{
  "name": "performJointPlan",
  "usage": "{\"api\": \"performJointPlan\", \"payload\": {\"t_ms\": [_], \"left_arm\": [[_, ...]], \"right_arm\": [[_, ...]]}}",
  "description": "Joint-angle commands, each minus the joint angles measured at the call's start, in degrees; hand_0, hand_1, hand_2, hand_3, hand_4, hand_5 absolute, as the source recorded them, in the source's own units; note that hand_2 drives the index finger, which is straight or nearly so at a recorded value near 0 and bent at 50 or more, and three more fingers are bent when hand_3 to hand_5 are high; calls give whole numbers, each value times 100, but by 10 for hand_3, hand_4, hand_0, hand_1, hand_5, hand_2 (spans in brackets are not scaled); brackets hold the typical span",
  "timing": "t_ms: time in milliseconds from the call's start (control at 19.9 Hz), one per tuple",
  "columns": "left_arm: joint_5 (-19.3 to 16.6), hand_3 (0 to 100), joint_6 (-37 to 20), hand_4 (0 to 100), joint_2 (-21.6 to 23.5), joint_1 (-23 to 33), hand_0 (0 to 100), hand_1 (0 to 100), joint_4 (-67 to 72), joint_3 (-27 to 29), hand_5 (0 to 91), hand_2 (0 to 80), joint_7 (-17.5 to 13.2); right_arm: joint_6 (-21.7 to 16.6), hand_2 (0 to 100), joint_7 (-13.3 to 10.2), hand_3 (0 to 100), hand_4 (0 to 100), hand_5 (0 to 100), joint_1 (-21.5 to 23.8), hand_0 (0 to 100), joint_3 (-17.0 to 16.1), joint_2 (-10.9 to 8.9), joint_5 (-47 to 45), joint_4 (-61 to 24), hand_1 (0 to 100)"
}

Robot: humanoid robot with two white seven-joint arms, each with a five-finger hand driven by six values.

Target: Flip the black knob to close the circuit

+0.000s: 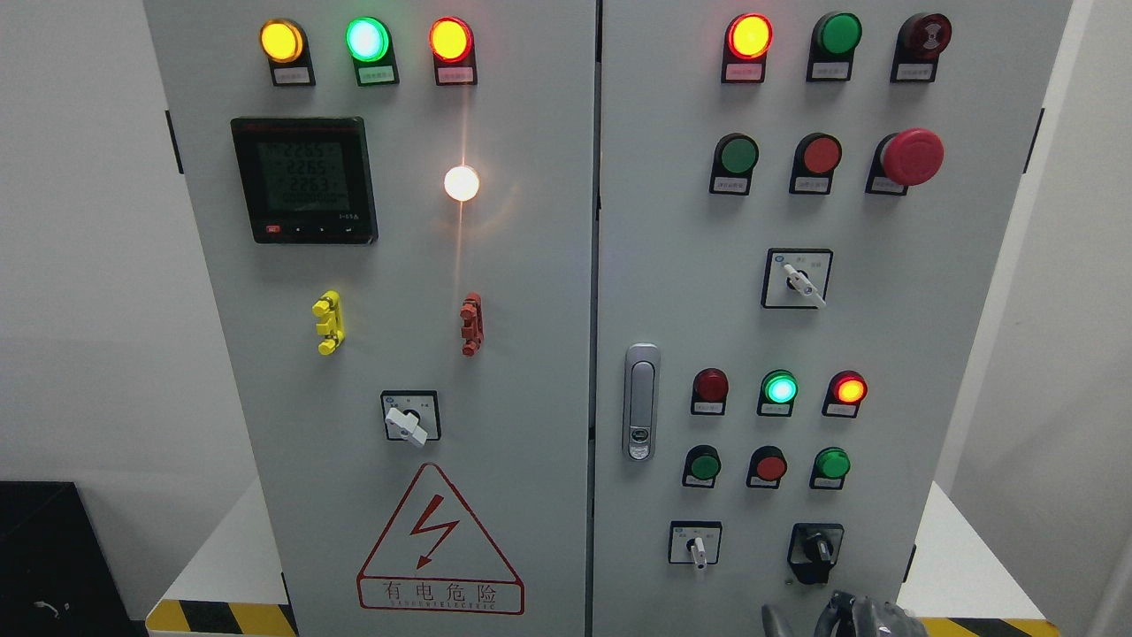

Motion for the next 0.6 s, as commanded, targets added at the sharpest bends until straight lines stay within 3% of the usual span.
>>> {"api": "performJointPlan", "payload": {"t_ms": [0, 151, 402, 552], "left_arm": [[-1, 0, 2, 0, 1, 35, 120, 556, 0, 0, 0, 0, 2], [-1, 0, 2, 0, 1, 35, 120, 556, 0, 0, 0, 0, 2], [-1, 0, 2, 0, 1, 35, 120, 556, 0, 0, 0, 0, 2], [-1, 0, 2, 0, 1, 35, 120, 556, 0, 0, 0, 0, 2]], "right_arm": [[15, 373, -76, 525, 525, 511, 551, 0, 366, -20, -1819, -847, 126], [-3, 233, -85, 377, 377, 353, 754, 0, 322, -38, -2594, -1085, 129], [-29, 123, -173, 282, 275, 251, 1017, 0, 295, -38, -3560, -1331, 93], [-309, 80, -173, 221, 208, 192, 1175, 0, 260, -47, -3896, -1340, 59]]}}
